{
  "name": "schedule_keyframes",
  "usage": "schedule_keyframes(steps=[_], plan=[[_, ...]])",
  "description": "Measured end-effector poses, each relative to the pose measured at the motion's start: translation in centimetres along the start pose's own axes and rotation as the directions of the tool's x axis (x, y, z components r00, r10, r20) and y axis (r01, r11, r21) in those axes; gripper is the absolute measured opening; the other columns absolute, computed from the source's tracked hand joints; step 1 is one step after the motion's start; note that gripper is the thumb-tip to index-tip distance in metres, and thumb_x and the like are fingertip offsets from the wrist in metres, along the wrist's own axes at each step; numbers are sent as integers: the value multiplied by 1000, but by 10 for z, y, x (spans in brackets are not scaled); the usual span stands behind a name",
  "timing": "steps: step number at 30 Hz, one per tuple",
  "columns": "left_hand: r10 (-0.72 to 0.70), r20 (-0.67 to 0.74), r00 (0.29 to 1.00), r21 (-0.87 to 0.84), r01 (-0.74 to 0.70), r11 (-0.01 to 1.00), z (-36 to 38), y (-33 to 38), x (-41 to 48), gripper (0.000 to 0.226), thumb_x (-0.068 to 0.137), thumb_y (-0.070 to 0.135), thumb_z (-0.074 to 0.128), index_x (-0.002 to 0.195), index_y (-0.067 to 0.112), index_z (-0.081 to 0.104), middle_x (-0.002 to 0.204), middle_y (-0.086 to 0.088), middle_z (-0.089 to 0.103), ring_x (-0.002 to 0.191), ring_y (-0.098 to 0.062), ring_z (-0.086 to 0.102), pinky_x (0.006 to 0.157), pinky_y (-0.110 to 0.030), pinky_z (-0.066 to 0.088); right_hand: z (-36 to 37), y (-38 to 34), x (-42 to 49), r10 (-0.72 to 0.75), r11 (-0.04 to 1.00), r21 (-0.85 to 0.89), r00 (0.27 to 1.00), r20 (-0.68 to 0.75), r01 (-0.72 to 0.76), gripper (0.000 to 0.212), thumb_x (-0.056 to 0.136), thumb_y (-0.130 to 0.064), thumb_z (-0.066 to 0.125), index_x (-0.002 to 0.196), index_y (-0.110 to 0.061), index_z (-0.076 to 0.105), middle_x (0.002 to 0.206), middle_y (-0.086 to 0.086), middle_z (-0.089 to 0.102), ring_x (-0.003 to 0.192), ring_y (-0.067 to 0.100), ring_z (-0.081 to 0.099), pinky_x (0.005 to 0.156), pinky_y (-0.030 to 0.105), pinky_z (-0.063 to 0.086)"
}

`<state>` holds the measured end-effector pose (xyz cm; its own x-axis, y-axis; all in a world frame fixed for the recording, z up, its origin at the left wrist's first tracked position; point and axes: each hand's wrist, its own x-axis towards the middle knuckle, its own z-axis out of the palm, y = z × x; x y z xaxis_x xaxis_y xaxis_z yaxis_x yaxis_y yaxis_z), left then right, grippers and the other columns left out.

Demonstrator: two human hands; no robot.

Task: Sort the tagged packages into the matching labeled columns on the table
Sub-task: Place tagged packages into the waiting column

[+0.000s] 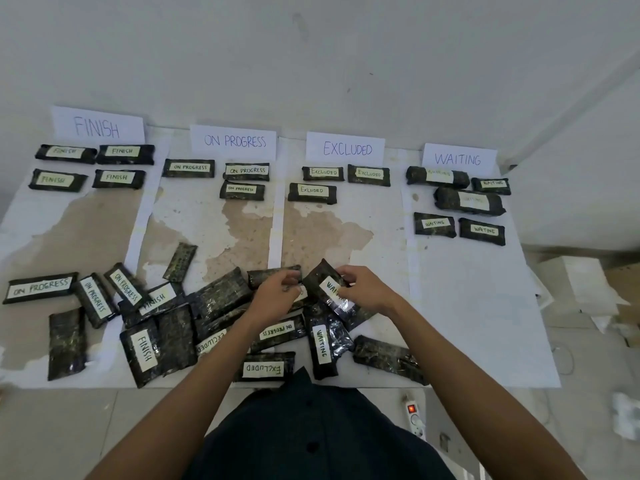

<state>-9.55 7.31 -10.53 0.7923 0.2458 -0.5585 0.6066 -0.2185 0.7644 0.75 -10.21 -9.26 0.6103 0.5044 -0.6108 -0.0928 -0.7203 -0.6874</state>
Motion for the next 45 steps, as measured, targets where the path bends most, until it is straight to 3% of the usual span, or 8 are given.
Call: schedule_keyframes(steps=[5,7,12,16,23,30,35,45], plan=[[-44,26,999,-166,47,985,10,13,2,29,94,12,51,123,13,52,110,-7,63,93,-20,65,72,-29,53,-3,-4,-5,-13,990,137,1000,4,12,38,85,3,56,118,-15,59,102,6,69,85,17,66,78,32,55],[-38,32,999,-200,44,979,15,15,3,21,94,13,50,115,14,56,106,-7,66,92,-21,66,70,-27,54,-3,-5,-5,-34,993,111,999,9,33,39,84,1,59,119,-17,58,101,4,67,85,16,66,75,29,55],[-93,28,995,-341,97,935,28,25,10,10,95,12,50,99,11,59,99,-11,69,85,-21,68,71,-29,55,-5,-7,-7,-203,960,-212,975,-89,181,70,72,-28,75,135,-24,43,115,-2,47,103,13,52,80,21,47],[-84,59,995,-377,100,921,40,46,18,8,95,10,50,93,13,57,92,-6,68,78,-16,68,72,-30,55,-20,-2,-10,-343,796,-570,927,-150,202,79,71,-36,74,139,-24,37,119,1,45,103,19,49,88,34,47],[14,155,988,-176,13,984,74,80,40,24,94,16,50,118,15,54,100,-2,67,84,-15,67,74,-28,53,-73,38,-19,-275,721,-693,920,-280,4,70,76,-20,66,140,-20,37,132,2,44,112,25,48,91,38,38],[88,215,973,96,-111,989,102,102,85,31,92,20,52,122,16,55,105,4,61,95,-13,57,75,-22,42,-142,103,-8,-145,715,-684,927,-347,-144,61,79,-4,59,136,-17,44,133,4,48,115,27,49,93,37,34],[89,225,970,236,-143,961,121,106,120,32,91,20,53,123,16,54,110,2,55,100,-16,54,80,-24,40,-171,123,20,-147,706,-694,931,-334,-137,61,79,1,58,135,-16,45,138,3,46,124,24,46,97,36,31],[53,248,967,282,-125,951,128,90,140,31,93,16,50,124,13,53,116,-4,55,101,-16,51,86,-26,42,-174,150,46,-218,745,-662,907,-360,-83,62,78,6,58,136,-13,47,141,4,46,129,24,44,99,34,33]])
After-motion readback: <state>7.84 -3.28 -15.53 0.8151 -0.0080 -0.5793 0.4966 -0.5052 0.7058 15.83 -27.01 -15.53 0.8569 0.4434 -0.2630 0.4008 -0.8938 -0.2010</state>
